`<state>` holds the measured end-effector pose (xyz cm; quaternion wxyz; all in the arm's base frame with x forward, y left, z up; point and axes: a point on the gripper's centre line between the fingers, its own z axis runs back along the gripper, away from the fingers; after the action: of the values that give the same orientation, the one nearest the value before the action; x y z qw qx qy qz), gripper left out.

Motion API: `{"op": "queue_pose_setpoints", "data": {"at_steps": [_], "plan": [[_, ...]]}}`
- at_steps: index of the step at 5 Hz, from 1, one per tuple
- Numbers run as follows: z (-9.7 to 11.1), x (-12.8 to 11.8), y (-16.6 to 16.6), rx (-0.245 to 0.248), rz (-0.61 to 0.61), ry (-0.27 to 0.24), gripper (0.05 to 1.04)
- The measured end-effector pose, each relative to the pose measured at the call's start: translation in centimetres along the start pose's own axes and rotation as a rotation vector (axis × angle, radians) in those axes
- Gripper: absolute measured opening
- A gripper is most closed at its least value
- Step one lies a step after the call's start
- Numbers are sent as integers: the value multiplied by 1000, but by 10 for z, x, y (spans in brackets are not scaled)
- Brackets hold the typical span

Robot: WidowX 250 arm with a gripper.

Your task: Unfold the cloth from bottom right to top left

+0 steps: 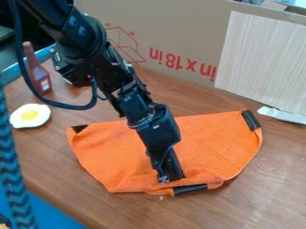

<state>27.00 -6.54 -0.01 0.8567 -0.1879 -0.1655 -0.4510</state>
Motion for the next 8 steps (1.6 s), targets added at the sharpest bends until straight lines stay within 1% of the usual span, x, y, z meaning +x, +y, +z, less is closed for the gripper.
{"op": "queue_pose_setpoints", "data": {"at_steps": [1,2,3,4,5,6,7,8], "plan": [[0,-1,-2,-14,-2,0,52],[15,0,1,-15,20,-31,51],[45,3,20,14,64,-97,51],[64,5,35,20,85,-135,51],[77,1,57,40,112,-150,51],[74,0,86,76,89,-121,51],[76,3,118,120,66,-98,51],[80,5,146,144,74,-82,51]]}}
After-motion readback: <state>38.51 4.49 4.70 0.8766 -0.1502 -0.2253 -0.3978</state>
